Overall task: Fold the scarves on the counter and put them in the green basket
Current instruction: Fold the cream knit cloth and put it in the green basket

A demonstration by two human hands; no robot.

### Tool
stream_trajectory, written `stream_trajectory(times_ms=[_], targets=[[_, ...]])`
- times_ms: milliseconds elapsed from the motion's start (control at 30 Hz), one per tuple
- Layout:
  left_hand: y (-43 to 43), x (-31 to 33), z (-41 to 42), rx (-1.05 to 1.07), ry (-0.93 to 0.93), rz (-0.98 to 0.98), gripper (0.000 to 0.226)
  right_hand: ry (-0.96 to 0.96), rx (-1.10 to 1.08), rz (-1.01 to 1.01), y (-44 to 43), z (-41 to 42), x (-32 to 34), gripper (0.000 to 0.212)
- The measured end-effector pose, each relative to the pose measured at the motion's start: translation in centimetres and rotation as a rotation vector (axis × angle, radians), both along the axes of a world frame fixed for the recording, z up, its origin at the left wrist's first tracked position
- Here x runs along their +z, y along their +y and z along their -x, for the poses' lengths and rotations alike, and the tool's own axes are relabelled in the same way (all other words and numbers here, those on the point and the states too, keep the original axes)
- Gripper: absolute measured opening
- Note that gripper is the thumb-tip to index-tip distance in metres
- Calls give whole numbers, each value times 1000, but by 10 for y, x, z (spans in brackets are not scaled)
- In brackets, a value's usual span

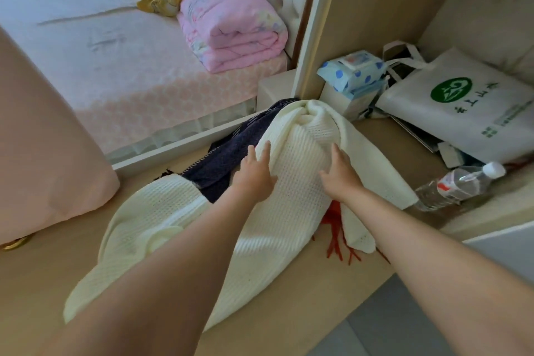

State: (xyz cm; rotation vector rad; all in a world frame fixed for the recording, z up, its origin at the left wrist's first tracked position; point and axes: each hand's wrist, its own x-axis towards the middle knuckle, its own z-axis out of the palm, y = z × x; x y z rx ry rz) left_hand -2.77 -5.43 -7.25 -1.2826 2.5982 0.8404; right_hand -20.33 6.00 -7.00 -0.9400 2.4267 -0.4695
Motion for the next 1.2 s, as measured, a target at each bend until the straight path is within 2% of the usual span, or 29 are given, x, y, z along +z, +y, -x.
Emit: stream_trajectory(times_ms=[67,100,133,200,300,333,433,467,533,600,667,700,767,800,833,867,933,1067,1200], targets=[[-10,-5,12,-15,-27,21,97,-60,-12,-3,-5,9,-8,80],[-12,-8,14,-47,-59,49,98,-31,-6,-12,-6,12,-11,75],[-12,-9,15,-78,-103,91,95,22,11,-1,-8,13,-14,62],[-10,-9,14,-92,-159,167,77,133,53,49,-10,10,-12,12],[-8,-7,8,-63,-22,271,63,224,85,206,-14,-6,-4,12],[-8,-6,5,-85,57,307,70,153,82,273,-16,-16,1,17],[-4,10,-5,-247,205,335,97,-314,79,462,-18,-54,27,20],[-4,18,-11,-278,230,330,94,-400,71,514,-17,-64,36,21],[-6,31,-24,-263,319,316,66,-462,38,606,-12,-77,46,25],[-9,47,-42,-223,378,272,39,-454,31,653,-8,-88,51,24],[-6,65,-63,-190,369,183,26,-408,75,639,-5,-102,56,9],[-4,73,-75,-177,369,155,21,-330,128,593,-5,-109,56,14],[0,88,-100,-134,432,127,24,-80,270,348,-6,-119,51,57],[1,93,-114,-110,473,116,28,41,309,213,-6,-125,50,66],[2,97,-127,-103,513,120,31,131,324,121,-7,-133,51,63],[2,100,-141,-113,545,137,33,180,318,75,-8,-142,56,47],[2,102,-170,-144,580,196,34,180,250,127,-12,-164,66,11],[1,109,-227,-17,640,212,35,47,190,449,-18,-225,87,20],[-3,109,-285,17,575,195,25,-106,309,581,-23,-292,88,31]])
